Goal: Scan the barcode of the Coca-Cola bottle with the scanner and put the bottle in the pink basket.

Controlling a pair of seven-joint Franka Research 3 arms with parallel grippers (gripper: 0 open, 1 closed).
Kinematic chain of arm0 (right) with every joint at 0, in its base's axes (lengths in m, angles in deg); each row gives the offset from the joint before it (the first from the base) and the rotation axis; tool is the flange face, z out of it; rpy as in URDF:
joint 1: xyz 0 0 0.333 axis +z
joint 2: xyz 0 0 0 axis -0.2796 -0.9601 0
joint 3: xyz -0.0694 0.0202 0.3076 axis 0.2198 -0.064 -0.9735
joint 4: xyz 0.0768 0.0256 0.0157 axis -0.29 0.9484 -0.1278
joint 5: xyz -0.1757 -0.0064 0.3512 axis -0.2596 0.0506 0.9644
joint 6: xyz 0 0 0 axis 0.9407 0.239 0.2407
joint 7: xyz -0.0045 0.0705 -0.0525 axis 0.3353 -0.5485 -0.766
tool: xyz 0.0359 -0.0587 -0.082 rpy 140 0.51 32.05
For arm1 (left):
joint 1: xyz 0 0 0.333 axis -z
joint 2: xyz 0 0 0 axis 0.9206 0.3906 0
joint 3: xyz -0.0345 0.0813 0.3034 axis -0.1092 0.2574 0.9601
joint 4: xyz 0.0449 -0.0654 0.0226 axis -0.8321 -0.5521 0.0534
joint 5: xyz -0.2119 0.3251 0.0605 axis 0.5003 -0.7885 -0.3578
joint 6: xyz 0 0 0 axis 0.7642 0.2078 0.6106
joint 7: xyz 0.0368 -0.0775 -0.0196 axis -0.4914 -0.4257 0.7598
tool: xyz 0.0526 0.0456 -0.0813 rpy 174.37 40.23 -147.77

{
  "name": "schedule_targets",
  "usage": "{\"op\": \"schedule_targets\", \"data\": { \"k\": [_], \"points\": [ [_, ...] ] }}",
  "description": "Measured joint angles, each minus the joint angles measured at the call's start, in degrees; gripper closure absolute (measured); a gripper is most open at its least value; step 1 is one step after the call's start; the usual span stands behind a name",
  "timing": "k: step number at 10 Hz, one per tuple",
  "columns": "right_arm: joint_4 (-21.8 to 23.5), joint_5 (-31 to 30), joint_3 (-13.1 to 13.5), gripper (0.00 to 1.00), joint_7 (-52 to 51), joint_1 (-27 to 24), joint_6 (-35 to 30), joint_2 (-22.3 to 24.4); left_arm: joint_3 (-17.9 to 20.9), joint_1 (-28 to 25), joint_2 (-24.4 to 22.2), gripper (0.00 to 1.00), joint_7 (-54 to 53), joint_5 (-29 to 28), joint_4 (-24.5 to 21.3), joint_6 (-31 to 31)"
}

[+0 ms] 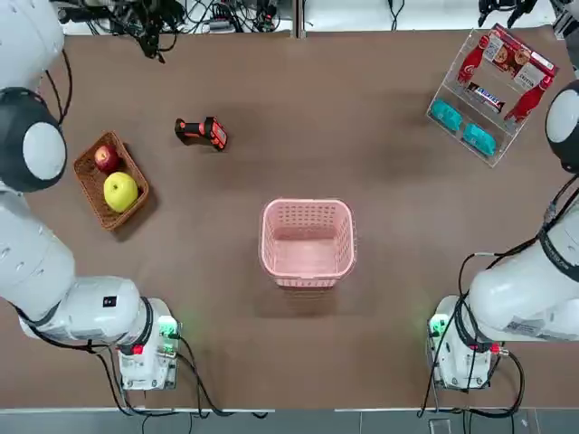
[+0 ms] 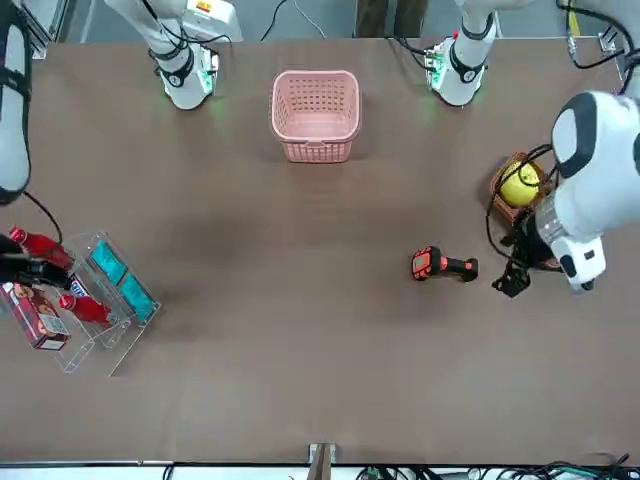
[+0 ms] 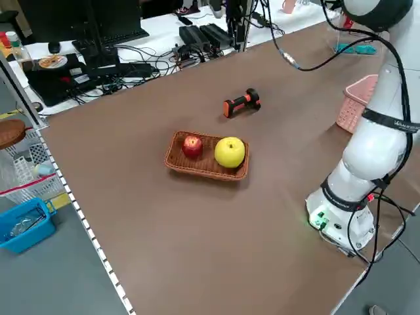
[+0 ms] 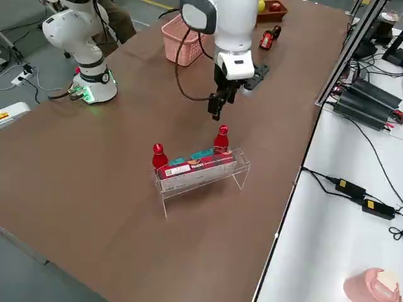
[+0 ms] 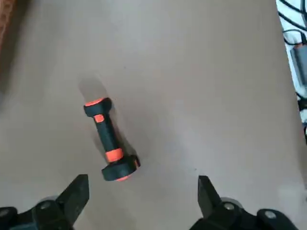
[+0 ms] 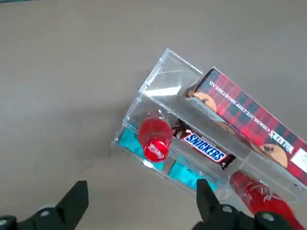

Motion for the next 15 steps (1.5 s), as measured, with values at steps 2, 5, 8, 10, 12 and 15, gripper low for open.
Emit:
{"op": "schedule_targets", "data": {
  "k": [2,5,8,10,12,15],
  "points": [
    [-0.08,0.05,0.07,0.01,-0.22,0.00,1.98,-1.83,0.00,1.29,2.58,0.00,5.89,-0.25,-2.71,-7.06],
    [0.64,0.07,0.80,0.07,-0.91,-0.03,5.34,-4.02,-0.14,2.35,4.94,0.00,11.36,-2.28,-5.36,-10.56],
    [2.89,0.08,0.94,0.17,-0.99,-0.03,6.56,-4.69,-1.17,2.79,6.32,0.00,16.42,-4.22,-11.22,-19.23],
    [3.84,0.10,0.93,0.18,-0.99,-0.01,6.56,-4.69,-2.03,2.76,6.67,0.00,17.86,-4.23,-16.18,-24.34],
    [3.89,0.66,0.94,0.18,-0.99,-0.02,6.60,-4.69,-2.99,2.76,6.58,0.00,18.90,-4.35,-19.06,-26.10],
    [3.89,1.73,1.01,0.18,-0.98,-0.03,6.77,-4.69,-3.49,2.00,6.30,0.00,19.16,-5.85,-19.66,-26.28]
  ]
}}
